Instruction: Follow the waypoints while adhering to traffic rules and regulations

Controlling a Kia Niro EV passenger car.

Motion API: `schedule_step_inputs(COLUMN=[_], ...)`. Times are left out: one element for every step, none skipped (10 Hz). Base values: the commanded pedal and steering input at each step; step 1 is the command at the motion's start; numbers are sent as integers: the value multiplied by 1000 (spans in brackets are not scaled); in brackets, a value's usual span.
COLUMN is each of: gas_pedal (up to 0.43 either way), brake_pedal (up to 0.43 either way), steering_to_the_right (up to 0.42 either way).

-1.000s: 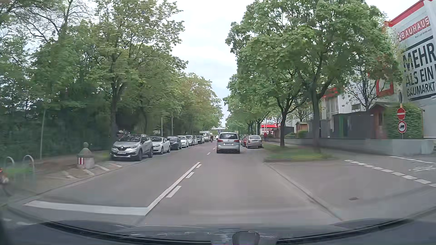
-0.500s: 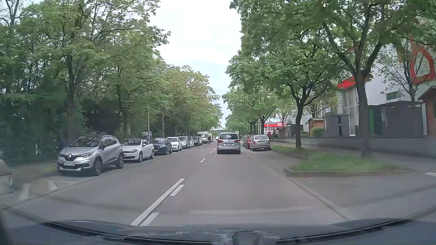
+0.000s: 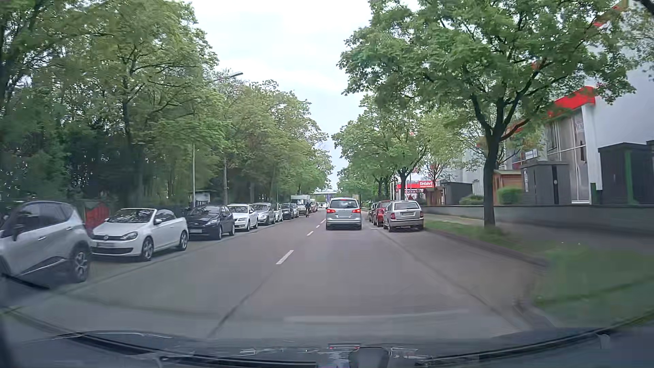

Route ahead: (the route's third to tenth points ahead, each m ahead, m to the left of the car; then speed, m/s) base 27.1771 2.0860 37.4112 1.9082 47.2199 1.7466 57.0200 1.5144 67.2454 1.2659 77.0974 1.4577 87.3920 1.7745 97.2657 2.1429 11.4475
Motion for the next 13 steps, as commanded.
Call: schedule_step_inputs(gas_pedal=[67,67,0,0,0,0,0,0,0,0,0,0,0], brake_pedal=[0,0,0,0,0,0,0,0,0,12,37,61,79], steering_to_the_right=[0,0,0,0,0,0,0,0,0,0,0,0,0])
